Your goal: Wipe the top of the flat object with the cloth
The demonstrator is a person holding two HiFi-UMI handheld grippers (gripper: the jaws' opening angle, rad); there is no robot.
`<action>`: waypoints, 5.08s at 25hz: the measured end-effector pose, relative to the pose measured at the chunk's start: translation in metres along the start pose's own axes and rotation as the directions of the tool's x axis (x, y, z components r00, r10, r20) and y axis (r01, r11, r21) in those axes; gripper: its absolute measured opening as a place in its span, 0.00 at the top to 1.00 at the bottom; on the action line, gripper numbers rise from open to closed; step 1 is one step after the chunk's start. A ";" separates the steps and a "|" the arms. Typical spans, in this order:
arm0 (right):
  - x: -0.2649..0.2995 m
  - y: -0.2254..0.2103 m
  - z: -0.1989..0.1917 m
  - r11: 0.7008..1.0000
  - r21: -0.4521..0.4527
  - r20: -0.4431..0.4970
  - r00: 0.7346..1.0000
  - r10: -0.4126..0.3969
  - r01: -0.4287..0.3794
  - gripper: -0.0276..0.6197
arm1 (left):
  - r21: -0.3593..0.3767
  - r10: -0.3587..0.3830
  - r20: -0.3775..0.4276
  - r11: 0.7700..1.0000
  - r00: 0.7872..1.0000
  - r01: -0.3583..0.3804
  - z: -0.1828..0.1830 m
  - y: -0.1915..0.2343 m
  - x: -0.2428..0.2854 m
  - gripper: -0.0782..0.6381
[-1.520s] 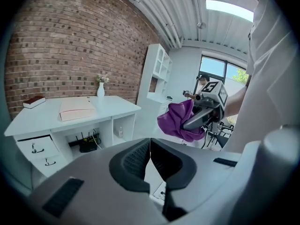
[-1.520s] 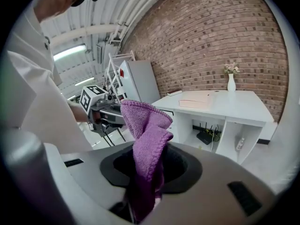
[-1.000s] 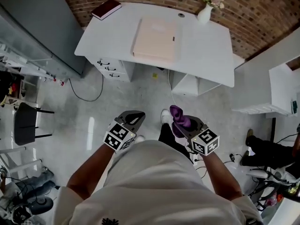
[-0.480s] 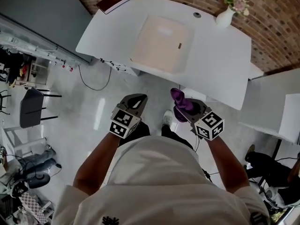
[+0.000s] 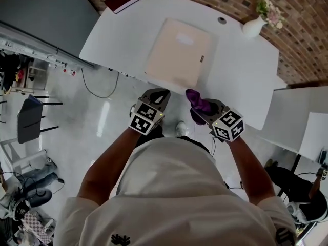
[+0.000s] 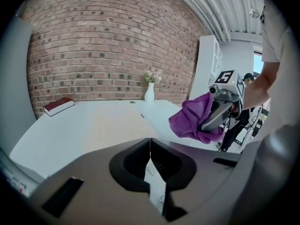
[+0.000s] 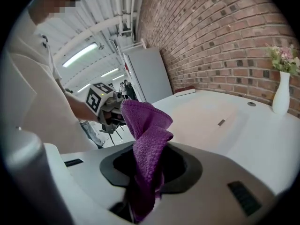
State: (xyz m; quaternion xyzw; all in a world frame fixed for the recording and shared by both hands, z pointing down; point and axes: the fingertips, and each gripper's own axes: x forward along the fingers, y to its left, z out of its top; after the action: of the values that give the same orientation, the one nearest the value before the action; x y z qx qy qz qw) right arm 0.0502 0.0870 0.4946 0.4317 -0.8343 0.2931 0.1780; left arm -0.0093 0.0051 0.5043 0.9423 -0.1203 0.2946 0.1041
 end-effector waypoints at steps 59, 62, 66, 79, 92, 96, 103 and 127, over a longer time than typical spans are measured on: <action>0.099 -0.384 0.109 0.986 -0.169 -0.362 0.931 -0.049 -0.014 0.75 | -0.111 0.046 -0.228 0.991 0.973 -0.073 -0.014 0.080 0.134 0.86; 0.098 -0.396 0.117 0.977 -0.210 -0.354 0.928 -0.120 0.046 0.75 | -0.090 0.051 -0.237 0.993 0.970 -0.074 -0.013 0.080 0.133 0.86; 0.094 -0.379 0.126 0.970 -0.240 -0.332 0.935 -0.123 0.042 0.75 | -0.104 0.051 -0.234 0.992 0.971 -0.077 -0.015 0.080 0.131 0.86; 0.092 -0.184 0.087 0.891 -0.308 -0.418 0.889 0.189 -0.334 0.75 | -0.118 0.062 -0.195 0.989 0.979 -0.086 -0.014 0.079 0.130 0.86; 0.131 -0.126 0.044 0.849 -0.271 -0.521 0.811 0.267 -0.454 0.75 | -0.129 0.072 -0.182 0.987 0.981 -0.096 -0.015 0.078 0.127 0.86; 0.135 -0.150 0.053 0.859 -0.288 -0.514 0.825 0.235 -0.424 0.75 | -0.116 0.076 -0.181 0.988 0.980 -0.098 -0.015 0.078 0.128 0.86; 0.136 -0.212 0.076 0.890 -0.323 -0.487 0.863 0.135 -0.322 0.75 | -0.101 0.067 -0.201 0.991 0.977 -0.088 -0.015 0.076 0.128 0.86; 0.144 -0.348 0.154 0.945 -0.327 -0.317 0.940 -0.129 0.020 0.75 | -0.094 0.047 -0.192 0.993 0.980 -0.066 -0.014 0.083 0.131 0.86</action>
State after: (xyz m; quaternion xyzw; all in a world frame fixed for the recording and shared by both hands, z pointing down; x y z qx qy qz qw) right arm 0.2498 -0.2588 0.5727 0.3729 -0.8111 0.2163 0.3952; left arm 0.0642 -0.0914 0.6016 0.8997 -0.1512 0.3794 0.1537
